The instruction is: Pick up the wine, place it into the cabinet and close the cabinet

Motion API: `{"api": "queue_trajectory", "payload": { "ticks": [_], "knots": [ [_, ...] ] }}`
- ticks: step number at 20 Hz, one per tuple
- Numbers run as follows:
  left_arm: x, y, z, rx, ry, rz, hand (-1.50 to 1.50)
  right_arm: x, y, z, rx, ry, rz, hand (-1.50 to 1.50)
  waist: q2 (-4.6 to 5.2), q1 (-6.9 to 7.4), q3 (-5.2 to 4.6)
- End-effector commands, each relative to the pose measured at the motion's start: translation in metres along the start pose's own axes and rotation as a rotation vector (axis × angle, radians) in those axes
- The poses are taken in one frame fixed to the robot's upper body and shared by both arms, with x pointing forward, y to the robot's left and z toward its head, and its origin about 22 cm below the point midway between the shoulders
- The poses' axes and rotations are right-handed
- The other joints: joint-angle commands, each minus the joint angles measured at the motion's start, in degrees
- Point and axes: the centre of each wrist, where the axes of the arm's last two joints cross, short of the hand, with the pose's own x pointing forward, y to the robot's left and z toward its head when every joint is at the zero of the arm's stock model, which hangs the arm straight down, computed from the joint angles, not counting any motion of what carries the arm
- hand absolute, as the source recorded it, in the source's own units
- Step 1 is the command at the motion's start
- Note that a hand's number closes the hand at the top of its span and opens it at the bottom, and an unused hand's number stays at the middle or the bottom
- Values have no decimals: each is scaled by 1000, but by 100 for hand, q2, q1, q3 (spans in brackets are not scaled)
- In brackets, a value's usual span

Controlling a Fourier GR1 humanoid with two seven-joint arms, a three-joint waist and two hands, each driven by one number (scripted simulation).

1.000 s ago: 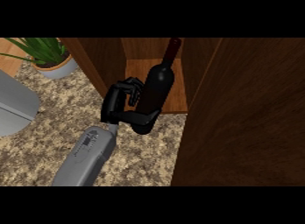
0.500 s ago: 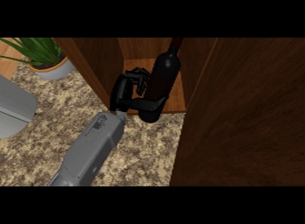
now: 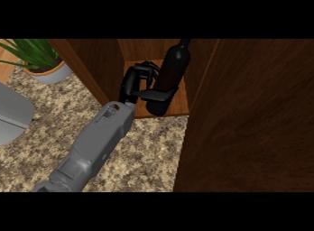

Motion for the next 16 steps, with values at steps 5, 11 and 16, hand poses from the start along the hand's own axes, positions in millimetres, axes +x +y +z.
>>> {"api": "queue_trajectory", "payload": {
  "ticks": [5, 11, 16],
  "knots": [
    [0, 7, -14, 86, 62, 4, 150, 30, -2, 9, 45, -18, -117, -150, 82, -137, -8],
    [12, 19, -29, 116, 85, 53, 150, 26, -1, 15, 32, -6, -120, -150, 98, -191, -5],
    [0, 17, -23, 163, 69, -10, 150, 28, -2, 17, 60, -21, -130, -150, 122, -262, -4]
  ]
}}
